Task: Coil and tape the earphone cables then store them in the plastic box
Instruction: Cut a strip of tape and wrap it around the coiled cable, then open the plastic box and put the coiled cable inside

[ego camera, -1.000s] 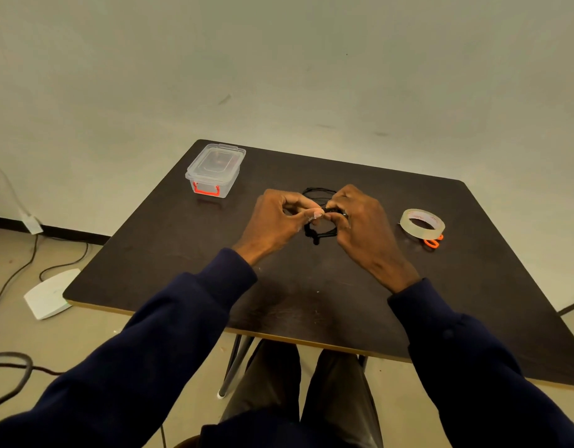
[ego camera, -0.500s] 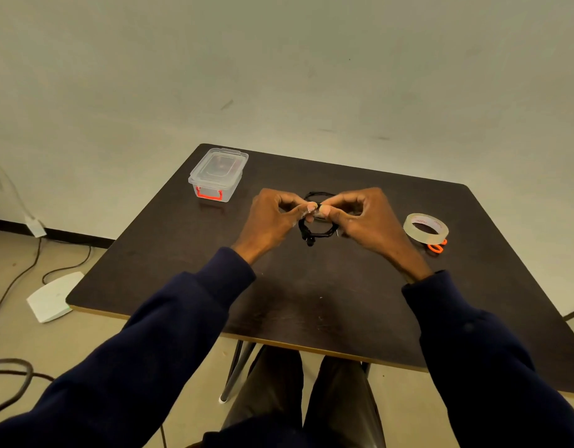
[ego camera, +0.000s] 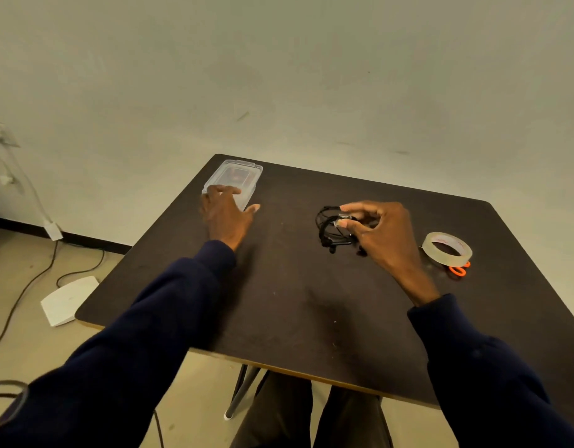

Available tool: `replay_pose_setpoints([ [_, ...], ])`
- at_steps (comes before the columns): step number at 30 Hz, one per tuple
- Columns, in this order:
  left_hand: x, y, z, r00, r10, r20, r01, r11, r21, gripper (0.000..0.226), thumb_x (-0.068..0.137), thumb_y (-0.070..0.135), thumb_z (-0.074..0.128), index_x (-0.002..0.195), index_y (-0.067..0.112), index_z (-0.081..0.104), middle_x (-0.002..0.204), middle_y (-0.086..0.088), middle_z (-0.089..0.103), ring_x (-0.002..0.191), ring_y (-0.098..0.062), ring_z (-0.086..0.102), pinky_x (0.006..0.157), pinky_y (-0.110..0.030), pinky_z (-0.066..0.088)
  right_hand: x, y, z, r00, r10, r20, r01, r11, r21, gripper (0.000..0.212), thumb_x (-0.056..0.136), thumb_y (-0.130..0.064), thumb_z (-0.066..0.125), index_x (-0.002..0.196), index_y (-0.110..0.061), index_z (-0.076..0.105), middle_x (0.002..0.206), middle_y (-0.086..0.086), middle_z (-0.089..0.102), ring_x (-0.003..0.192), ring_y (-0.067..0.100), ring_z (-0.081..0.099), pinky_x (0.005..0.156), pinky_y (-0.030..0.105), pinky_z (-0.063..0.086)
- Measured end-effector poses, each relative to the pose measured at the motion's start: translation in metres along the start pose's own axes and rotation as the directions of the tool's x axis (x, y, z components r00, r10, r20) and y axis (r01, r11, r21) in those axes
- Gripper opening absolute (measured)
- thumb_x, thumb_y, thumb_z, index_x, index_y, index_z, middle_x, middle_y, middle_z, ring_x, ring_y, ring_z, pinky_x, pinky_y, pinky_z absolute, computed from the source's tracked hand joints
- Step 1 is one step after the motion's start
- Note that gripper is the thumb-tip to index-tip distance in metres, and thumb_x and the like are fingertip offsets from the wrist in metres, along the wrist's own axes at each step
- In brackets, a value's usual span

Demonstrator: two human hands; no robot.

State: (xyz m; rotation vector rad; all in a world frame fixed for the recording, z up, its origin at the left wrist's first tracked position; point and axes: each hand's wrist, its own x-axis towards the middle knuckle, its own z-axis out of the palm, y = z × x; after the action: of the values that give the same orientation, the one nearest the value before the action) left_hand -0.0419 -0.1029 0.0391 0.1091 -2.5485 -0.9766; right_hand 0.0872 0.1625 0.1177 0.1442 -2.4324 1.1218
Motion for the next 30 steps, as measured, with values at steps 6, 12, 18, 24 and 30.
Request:
replay_pose_setpoints([
  [6, 0.033, -0.016, 0.012, 0.992, 0.113, -0.054, -0.100, 0.973, 0.208, 0.041, 0.076, 0.052, 0.084, 0.104, 0.023, 0.074, 0.118, -0.008, 0.069, 0.117, -0.033, 0.054, 0.096, -0.045, 0.040, 0.029, -0.008, 0.026, 0.999, -0.031, 0.030, 0.031, 0.999, 0.014, 0.015, 0.080, -0.016, 0.087, 0.093, -0.020, 0.082, 0.076, -0.017, 0.074, 0.069, -0.001, 0.070, 0.061, 0.010, 0.052],
  [12, 0.040, -0.026, 0.013, 0.986, 0.102, -0.130, -0.076, 0.979, 0.187, 0.057, 0.066, 0.065, 0.084, 0.098, 0.022, 0.066, 0.124, -0.006, 0.056, 0.119, -0.032, 0.052, 0.093, -0.045, 0.040, 0.073, -0.022, 0.086, 0.996, -0.044, 0.080, 0.044, 0.999, -0.003, 0.009, 0.079, -0.021, 0.088, 0.085, -0.024, 0.082, 0.073, -0.019, 0.073, 0.069, 0.002, 0.071, 0.067, 0.026, 0.059],
  [18, 0.054, -0.036, 0.018, 0.998, 0.057, -0.010, -0.055, 0.989, 0.137, 0.073, 0.079, 0.068, 0.073, 0.135, 0.026, 0.052, 0.159, -0.016, 0.027, 0.141, -0.040, 0.037, 0.114, -0.049, 0.038, 0.106, -0.033, 0.139, 0.997, -0.031, 0.077, 0.034, 0.999, -0.031, 0.007, 0.081, -0.026, 0.086, 0.087, -0.024, 0.083, 0.075, -0.014, 0.075, 0.070, 0.005, 0.071, 0.070, 0.040, 0.060],
  [24, 0.057, -0.044, 0.015, 0.994, 0.106, 0.005, -0.106, 0.994, 0.025, 0.068, 0.076, 0.064, 0.076, 0.121, 0.018, 0.052, 0.132, -0.012, 0.047, 0.120, -0.033, 0.048, 0.097, -0.043, 0.048, 0.116, -0.037, 0.151, 0.997, -0.040, 0.069, 0.045, 0.997, -0.069, 0.006, 0.083, -0.028, 0.085, 0.088, -0.025, 0.082, 0.076, -0.015, 0.075, 0.070, 0.003, 0.070, 0.069, 0.039, 0.061],
  [30, 0.030, -0.047, 0.012, 0.982, 0.186, 0.034, -0.180, 0.974, -0.134, 0.072, 0.066, 0.064, 0.084, 0.108, 0.022, 0.044, 0.119, -0.002, 0.047, 0.108, -0.017, 0.046, 0.081, -0.028, 0.044, 0.107, -0.034, 0.134, 0.999, -0.038, 0.017, 0.039, 0.994, -0.099, 0.008, 0.084, -0.029, 0.084, 0.090, -0.023, 0.082, 0.078, -0.015, 0.074, 0.071, -0.002, 0.069, 0.069, 0.028, 0.061],
])
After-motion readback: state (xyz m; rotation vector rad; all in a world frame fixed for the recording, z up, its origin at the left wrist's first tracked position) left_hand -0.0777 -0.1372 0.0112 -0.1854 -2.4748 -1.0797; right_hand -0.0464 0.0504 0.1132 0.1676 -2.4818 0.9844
